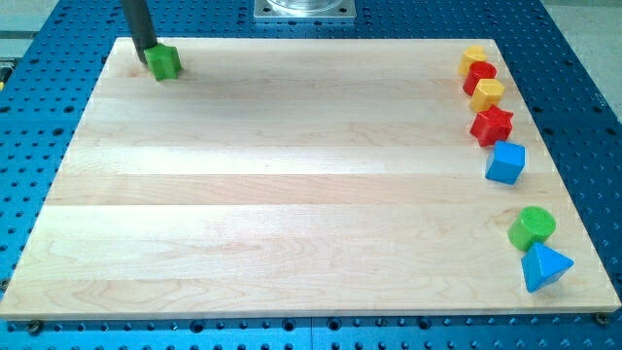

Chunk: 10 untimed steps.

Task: Keep the red circle at the top center of the board

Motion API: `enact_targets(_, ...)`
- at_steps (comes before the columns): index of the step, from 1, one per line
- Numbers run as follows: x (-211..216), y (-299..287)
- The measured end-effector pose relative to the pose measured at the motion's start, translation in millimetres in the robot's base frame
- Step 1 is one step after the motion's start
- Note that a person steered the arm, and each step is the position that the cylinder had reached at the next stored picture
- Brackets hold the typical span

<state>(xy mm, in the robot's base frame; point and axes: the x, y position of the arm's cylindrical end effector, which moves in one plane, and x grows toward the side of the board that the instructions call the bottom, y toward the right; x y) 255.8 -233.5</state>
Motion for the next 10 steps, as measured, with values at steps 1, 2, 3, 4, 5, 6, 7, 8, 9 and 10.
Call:
enact_targets(1, 69.2, 27.2)
enact_targets(2, 61.6, 112.1)
enact_targets(3, 29.7, 180.4)
enact_targets(4, -17.8, 255.8)
enact_targets(5, -50.6, 335.9)
enact_targets(6, -63.2, 388.3)
enact_targets(7, -63.4, 451.1)
enact_targets(8, -40.0, 545.7)
enact_targets(9, -6.4, 578.7)
enact_targets(10, 37.8, 534.6)
